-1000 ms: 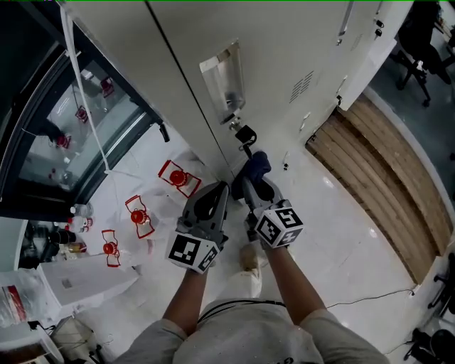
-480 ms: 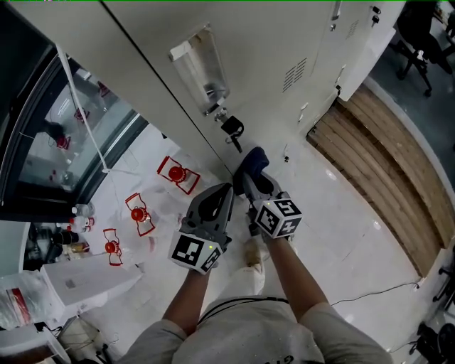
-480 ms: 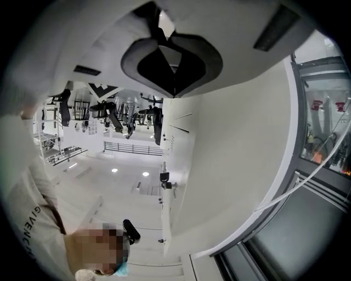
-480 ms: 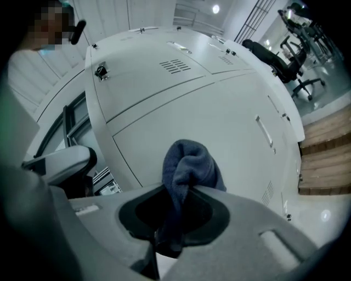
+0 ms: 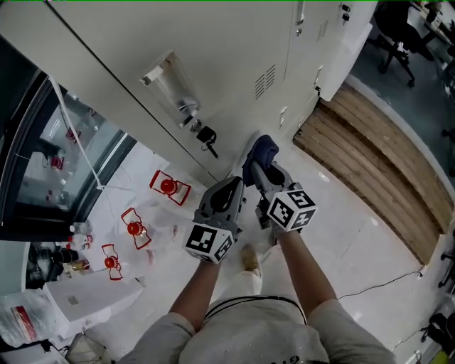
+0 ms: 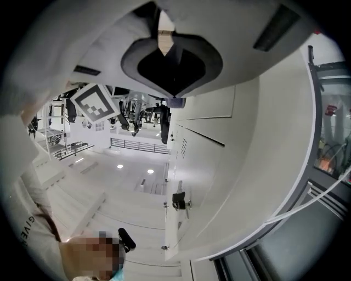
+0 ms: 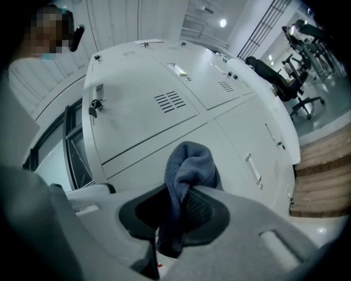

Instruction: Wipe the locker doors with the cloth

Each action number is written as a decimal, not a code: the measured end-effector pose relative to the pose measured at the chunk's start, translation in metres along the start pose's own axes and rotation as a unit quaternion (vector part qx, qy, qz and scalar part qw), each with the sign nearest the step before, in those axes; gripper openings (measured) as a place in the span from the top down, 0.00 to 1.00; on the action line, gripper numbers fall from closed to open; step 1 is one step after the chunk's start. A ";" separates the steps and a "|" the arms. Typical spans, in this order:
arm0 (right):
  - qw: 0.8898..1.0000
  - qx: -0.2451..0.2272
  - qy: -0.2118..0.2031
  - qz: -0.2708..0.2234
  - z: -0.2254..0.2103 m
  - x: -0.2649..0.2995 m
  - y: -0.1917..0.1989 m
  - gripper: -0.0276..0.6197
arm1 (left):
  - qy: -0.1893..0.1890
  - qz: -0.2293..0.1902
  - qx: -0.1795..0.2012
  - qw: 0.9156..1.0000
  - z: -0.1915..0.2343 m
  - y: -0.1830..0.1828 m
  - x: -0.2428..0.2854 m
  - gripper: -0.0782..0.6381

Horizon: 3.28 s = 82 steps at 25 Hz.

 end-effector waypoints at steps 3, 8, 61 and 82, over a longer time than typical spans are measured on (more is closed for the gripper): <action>1.000 -0.007 -0.005 -0.005 -0.006 0.007 -0.013 0.87 | -0.003 0.002 0.003 1.000 -0.003 0.007 0.012 0.89; 0.999 0.008 -0.021 -0.039 -0.005 0.025 -0.034 0.87 | -0.022 0.007 0.000 1.000 0.003 0.017 0.020 0.89; 0.995 0.088 0.016 -0.041 -0.081 0.035 0.008 0.87 | 0.002 0.041 -0.036 0.999 0.000 0.061 0.061 0.89; 0.997 0.050 -0.022 -0.049 -0.103 0.062 -0.024 0.88 | 0.001 0.052 -0.039 0.998 0.008 0.053 0.098 0.89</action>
Point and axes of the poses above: the fingertips, and each gripper's own axes: x forward along the fingers, z to its left, y out of its underside, the point moved 5 cm from there along -x, backward along the fingers, and after that the axes turned 12 degrees about -x, right-handed, at the moved point
